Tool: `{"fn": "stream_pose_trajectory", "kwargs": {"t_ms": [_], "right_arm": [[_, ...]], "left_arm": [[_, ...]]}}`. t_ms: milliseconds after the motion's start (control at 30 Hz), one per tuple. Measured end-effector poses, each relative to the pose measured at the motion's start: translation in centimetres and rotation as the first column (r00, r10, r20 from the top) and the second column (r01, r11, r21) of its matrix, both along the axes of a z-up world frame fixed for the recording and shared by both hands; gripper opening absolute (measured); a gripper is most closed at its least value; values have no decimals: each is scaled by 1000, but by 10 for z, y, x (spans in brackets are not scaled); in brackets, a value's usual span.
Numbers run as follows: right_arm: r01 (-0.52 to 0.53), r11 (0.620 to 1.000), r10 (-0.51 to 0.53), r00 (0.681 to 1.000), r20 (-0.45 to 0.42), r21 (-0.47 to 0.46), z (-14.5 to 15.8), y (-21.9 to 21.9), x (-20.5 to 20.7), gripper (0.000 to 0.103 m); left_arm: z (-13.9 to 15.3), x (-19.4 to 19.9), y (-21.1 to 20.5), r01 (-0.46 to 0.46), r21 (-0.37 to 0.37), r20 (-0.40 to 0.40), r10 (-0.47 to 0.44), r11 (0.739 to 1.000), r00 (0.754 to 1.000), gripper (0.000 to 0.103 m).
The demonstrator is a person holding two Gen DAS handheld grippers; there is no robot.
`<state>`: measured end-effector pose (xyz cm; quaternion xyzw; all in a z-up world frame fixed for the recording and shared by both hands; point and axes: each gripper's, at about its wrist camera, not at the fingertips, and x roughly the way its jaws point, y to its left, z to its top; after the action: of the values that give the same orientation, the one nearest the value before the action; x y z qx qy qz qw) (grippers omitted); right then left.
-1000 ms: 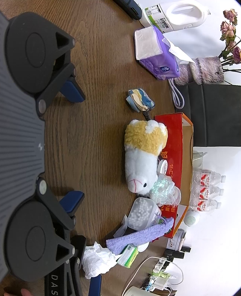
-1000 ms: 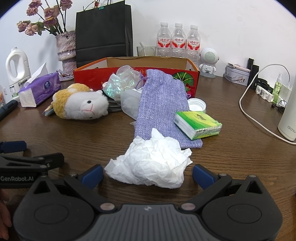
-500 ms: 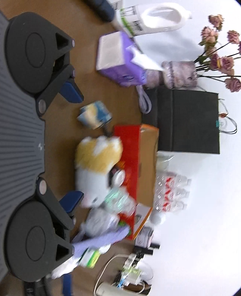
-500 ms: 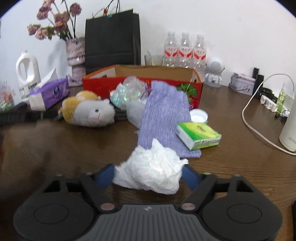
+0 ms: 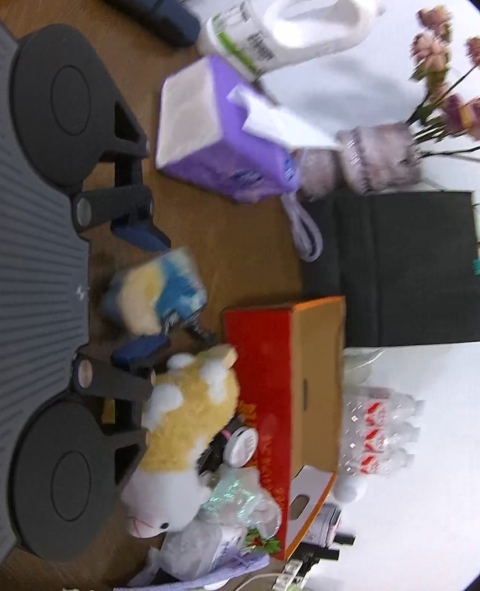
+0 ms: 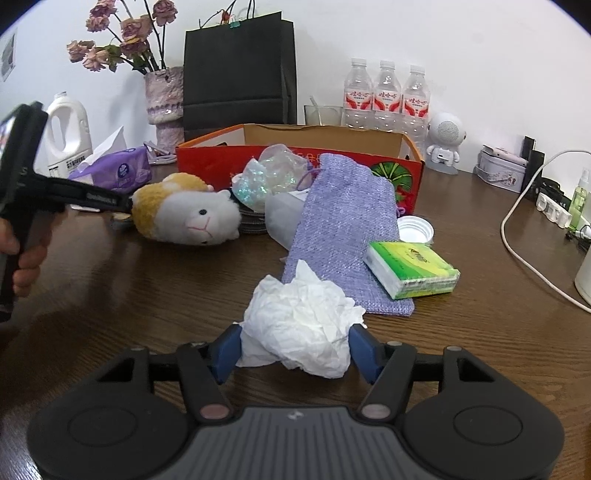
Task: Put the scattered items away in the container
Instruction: 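Grasp the crumpled white tissue with the right gripper while the left grasps the blue wrapper, then carry the tissue and wrapper with both grippers over the cardboard box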
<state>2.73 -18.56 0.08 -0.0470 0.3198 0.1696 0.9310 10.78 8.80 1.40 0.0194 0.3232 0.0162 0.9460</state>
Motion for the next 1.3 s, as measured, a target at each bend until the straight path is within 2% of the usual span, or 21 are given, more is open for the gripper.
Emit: {"fn": "stream_pose_trajectory", "kwargs": {"t_ms": [33,67,100,133,233,367,600,700,867,1033,1100,1200,1300], "right_arm": [[-1,1000,1,1000,-1,1,0,0,0,62],[-2,1000,2,1000,-1,3,0,0,0,61],[-3,1000,3,1000,0,10,1,-1,0,52],[-5,1000,5,1000,2,21,2,-2,-1,37],[-21,999,20,1000,14,37,6,-4,-7,30],[-38,999,37,998,47,21,13,-3,-22,30],[-104,993,99,990,99,47,32,-2,-57,31],[-115,992,107,987,116,61,37,-2,-71,31],[-114,991,102,981,163,71,48,-9,-101,31],[-83,993,58,964,261,85,70,-26,-129,31],[-75,992,38,945,323,104,83,-34,-138,31],[-65,990,10,921,390,127,96,-39,-142,31],[-62,987,-6,910,414,150,102,-39,-137,31]], "left_arm": [[-1,-1,2,-9,-7,5,9,1000,1000,26],[0,-4,3,-19,-6,17,20,1000,1000,20],[1,-8,2,-28,1,28,28,1000,999,10],[3,-13,2,-40,14,38,39,999,999,5],[12,-34,2,-46,39,74,43,998,996,4],[23,-77,-1,-63,-2,82,62,998,995,4],[30,-163,-48,44,-125,95,-32,991,995,4],[29,-187,-74,91,-95,128,-78,991,989,4],[42,-225,-105,198,-70,251,-175,978,952,4],[59,-261,-126,254,22,431,-239,967,870,4],[67,-268,-129,259,50,481,-250,965,840,4],[75,-267,-129,254,40,520,-237,966,821,4],[78,-258,-125,234,12,535,-204,972,819,4]]}}
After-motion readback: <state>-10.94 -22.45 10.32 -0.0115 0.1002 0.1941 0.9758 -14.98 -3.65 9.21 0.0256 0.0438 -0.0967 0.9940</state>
